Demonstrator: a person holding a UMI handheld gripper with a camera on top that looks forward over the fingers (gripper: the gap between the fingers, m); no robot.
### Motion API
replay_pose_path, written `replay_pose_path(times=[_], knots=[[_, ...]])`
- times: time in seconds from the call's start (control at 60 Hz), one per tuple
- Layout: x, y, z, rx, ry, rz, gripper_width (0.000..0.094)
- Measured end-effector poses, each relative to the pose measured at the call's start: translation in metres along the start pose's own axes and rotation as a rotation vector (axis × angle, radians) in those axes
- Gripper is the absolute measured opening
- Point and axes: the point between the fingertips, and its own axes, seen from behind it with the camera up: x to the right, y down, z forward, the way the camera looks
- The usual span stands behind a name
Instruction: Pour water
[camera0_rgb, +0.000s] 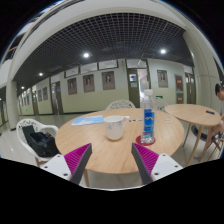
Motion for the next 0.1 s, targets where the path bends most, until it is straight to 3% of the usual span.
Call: replay_pose_path(times=[0.1], knots=[[-0.02,0.0,-0.001,0.011,-0.04,0.01,0.0859]])
